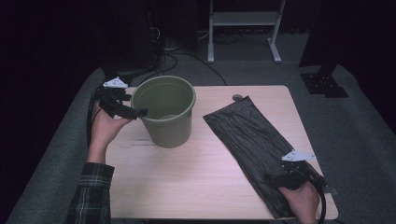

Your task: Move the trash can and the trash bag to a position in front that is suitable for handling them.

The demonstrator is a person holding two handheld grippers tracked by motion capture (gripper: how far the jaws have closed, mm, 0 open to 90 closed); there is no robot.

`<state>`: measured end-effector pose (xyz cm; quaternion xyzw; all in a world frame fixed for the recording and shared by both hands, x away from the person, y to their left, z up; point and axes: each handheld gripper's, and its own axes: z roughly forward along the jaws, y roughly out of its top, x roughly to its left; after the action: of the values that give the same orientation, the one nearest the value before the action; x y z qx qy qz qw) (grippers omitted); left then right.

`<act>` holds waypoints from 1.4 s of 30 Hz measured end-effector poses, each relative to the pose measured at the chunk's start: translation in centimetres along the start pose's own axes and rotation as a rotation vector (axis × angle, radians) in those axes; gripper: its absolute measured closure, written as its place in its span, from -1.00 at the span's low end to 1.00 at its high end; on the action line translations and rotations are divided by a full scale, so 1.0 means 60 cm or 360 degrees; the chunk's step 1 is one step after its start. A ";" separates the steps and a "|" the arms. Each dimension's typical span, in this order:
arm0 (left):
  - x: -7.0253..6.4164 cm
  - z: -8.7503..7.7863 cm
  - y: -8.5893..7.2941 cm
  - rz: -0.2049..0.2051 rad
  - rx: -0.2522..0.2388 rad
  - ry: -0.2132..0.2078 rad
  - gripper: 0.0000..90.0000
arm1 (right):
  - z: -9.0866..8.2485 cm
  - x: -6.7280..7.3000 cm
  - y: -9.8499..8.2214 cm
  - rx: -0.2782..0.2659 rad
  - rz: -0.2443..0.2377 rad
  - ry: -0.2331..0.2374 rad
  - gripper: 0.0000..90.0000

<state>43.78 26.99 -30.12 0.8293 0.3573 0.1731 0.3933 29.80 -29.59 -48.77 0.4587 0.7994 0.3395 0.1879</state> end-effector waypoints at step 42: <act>-0.089 0.024 -0.011 0.0096 0.0022 -0.0299 -1.00 | 0.000 0.001 0.000 0.0000 0.0003 0.0003 -0.96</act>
<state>40.67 22.61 -31.56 0.8549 0.2948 0.1038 0.4140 29.78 -29.56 -48.77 0.4591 0.7992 0.3400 0.1868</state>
